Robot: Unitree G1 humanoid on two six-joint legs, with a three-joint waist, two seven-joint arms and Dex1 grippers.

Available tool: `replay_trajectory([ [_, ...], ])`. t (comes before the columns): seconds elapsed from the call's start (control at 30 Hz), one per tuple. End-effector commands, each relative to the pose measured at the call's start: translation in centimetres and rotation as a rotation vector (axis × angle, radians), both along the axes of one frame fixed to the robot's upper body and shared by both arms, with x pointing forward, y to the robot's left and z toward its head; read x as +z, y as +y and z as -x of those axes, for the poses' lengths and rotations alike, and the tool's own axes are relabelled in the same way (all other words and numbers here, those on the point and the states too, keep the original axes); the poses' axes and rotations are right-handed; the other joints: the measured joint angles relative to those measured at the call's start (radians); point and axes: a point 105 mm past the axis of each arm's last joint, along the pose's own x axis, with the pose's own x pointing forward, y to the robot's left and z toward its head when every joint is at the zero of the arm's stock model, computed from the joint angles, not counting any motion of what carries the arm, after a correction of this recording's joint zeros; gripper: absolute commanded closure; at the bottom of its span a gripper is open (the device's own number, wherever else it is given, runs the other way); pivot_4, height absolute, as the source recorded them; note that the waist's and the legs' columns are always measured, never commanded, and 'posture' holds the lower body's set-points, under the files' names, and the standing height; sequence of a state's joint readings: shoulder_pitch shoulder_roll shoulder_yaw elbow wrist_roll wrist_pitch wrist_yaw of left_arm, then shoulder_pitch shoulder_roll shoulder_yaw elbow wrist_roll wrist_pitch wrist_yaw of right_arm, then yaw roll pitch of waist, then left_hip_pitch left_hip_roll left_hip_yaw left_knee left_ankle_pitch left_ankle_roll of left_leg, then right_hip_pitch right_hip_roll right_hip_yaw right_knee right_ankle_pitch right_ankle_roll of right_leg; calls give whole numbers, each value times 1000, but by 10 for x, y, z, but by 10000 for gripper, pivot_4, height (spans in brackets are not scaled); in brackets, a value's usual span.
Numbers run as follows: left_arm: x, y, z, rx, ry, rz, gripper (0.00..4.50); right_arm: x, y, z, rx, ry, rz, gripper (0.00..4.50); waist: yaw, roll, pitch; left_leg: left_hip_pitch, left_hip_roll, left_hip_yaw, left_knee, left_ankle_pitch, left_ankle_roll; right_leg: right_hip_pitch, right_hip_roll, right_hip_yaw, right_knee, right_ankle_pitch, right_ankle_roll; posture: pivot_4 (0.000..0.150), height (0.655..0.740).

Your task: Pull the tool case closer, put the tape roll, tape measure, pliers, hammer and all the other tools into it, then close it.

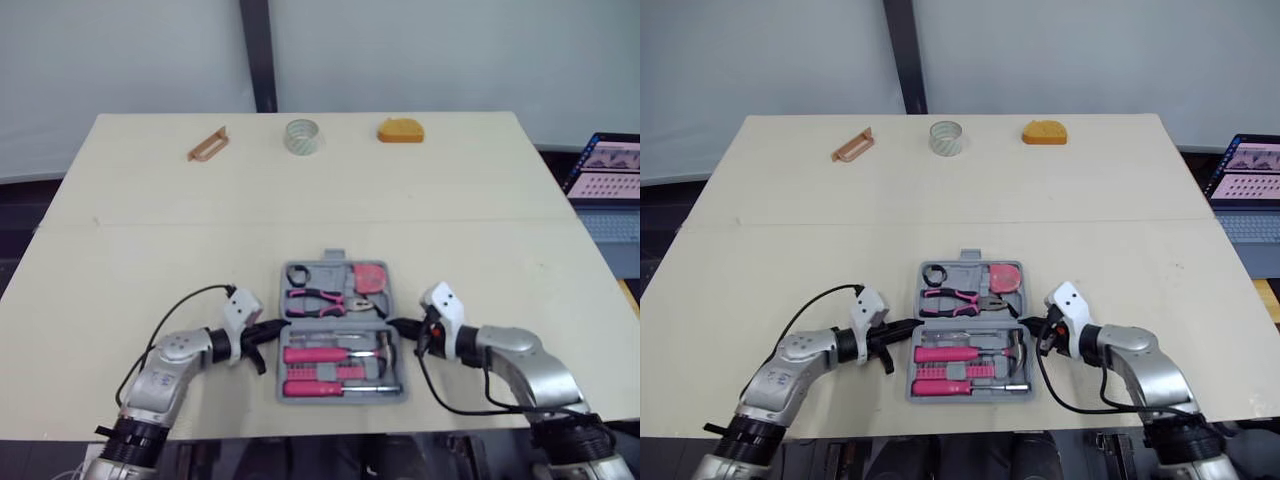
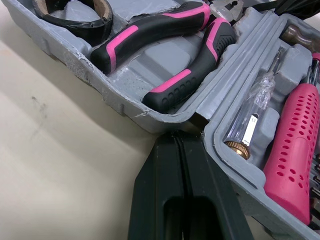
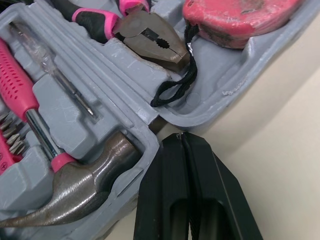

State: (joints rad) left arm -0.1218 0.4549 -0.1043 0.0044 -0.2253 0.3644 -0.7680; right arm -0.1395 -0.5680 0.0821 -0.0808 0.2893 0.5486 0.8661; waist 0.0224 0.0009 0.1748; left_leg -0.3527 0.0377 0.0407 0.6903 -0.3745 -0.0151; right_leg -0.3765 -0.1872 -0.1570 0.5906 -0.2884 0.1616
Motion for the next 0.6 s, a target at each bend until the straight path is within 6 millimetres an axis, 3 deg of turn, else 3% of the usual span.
replay_trajectory([
  [0.03, -3, -9, 17, -77, 23, -1, 45000, 12, 15, 9, 78, -15, -52, 43994, 0, 0, 0, 0, 0, 0, 0, 0, 0, 0, 0, 0, 0, 0, 0, 1500, 7400],
  [0.6, -15, 0, 43, -87, 84, -26, 45000, 6, 15, 33, 119, 61, -58, 43994, 1, 1, -1, 0, 0, 0, -1, 0, 0, 0, 0, 0, 0, 0, 0, 1500, 7400],
])
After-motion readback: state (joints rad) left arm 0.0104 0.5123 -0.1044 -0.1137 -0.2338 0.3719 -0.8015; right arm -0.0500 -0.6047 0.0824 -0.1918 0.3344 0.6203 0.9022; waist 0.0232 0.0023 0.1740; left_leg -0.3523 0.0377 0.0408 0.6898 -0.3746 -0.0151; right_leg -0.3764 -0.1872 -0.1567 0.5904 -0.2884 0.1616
